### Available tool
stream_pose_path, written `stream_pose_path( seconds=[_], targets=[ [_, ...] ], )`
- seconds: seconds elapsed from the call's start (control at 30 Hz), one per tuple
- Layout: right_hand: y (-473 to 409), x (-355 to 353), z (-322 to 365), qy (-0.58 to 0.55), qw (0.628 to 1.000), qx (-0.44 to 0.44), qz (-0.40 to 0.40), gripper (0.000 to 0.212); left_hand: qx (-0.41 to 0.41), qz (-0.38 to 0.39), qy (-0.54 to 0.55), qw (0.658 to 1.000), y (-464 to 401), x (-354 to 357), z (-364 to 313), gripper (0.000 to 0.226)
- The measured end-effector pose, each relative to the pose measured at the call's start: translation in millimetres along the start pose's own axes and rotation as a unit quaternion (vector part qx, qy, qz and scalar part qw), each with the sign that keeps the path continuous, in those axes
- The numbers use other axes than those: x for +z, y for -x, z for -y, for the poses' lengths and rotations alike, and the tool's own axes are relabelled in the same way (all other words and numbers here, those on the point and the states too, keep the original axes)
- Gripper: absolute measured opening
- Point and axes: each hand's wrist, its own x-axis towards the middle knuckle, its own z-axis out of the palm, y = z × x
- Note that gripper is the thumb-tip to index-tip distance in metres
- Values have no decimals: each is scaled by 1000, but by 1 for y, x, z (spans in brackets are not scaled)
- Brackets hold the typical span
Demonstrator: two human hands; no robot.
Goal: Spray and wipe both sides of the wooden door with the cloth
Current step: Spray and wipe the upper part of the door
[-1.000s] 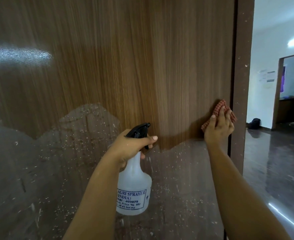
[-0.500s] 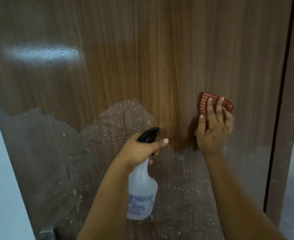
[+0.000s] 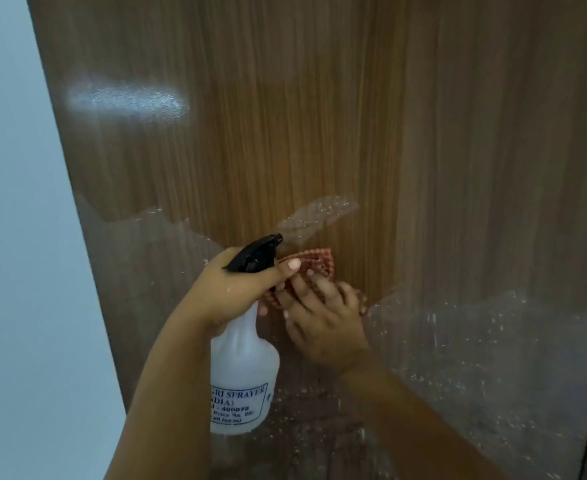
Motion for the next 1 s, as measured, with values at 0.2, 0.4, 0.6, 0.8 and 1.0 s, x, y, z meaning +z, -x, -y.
stream_pose_path(
  seconds=[0.2,0.4,0.6,0.8,1.0],
  targets=[
    [-63,-27,-95,-3,932,353,-82,54,-20,-22,-13,999,5,-32,16,52],
    [-83,-18,-47,-6,870,476,-130,52,-14,18,-35,999,24,-64,33,34],
    [-99,-24,-9,-42,872,477,-101,53,-16,-18,-13,1000,31,-87,34,42],
    [-47,9,94,10,986,-131,103,62,10,-57,4,998,41,-111,31,44],
    [-92,-15,30,37,951,-272,142,57,16,-55,-29,998,47,-131,24,57]
  ],
)
